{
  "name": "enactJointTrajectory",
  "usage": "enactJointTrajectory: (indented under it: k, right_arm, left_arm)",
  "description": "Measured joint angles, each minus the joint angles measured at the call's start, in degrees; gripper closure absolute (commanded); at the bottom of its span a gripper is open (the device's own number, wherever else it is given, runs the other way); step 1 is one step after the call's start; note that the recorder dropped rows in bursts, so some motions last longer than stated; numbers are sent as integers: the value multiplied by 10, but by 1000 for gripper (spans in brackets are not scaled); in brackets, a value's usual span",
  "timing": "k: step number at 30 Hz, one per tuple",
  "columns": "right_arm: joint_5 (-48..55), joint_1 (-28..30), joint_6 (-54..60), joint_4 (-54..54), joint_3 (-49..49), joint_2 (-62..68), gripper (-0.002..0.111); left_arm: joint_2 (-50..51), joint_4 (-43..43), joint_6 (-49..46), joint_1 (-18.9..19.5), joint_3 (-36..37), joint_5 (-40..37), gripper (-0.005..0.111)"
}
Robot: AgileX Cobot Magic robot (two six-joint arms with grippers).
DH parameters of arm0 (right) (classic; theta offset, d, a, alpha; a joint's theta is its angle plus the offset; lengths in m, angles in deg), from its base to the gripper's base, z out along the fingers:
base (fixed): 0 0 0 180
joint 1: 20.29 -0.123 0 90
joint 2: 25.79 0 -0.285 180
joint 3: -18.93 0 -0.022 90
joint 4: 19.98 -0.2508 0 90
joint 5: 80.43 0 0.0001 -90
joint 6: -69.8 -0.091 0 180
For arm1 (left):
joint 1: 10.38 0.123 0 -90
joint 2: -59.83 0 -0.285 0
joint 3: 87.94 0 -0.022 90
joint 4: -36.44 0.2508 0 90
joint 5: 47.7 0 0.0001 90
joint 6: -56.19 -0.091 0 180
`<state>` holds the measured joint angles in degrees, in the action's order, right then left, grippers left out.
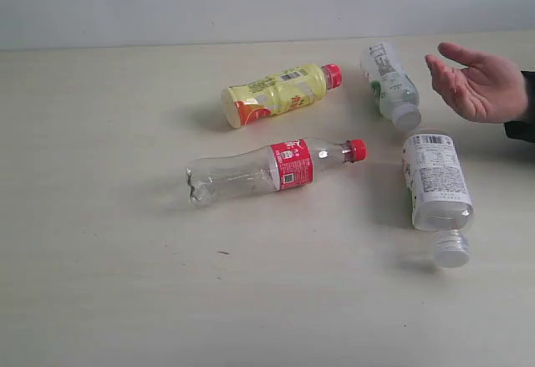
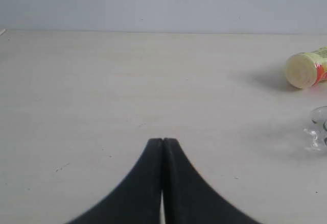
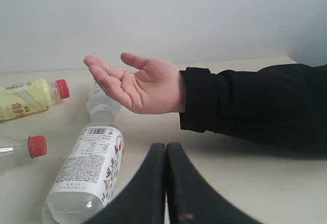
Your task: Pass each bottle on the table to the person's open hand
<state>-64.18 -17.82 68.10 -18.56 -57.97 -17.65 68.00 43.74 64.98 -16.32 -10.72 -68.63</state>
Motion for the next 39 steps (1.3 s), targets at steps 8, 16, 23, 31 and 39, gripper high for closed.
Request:
enactJointTrajectory:
  k: [8, 16, 23, 31, 39]
  right_arm:
    - [0, 0, 0, 0, 0, 0, 108]
    - [0, 0, 0, 0, 0, 0, 108]
    - [0, 0, 0, 0, 0, 0, 108]
    - [-25, 0, 27, 31, 0, 0, 108]
    - [-205, 0, -16, 14, 0, 0, 108]
  left_arm:
    - [0, 0, 0, 0, 0, 0, 107]
    - [0, 0, 0, 0, 0, 0, 107]
    - [0, 0, 0, 0, 0, 0, 107]
    - [0, 0, 0, 0, 0, 0, 107]
    - [0, 0, 0, 0, 0, 0, 107]
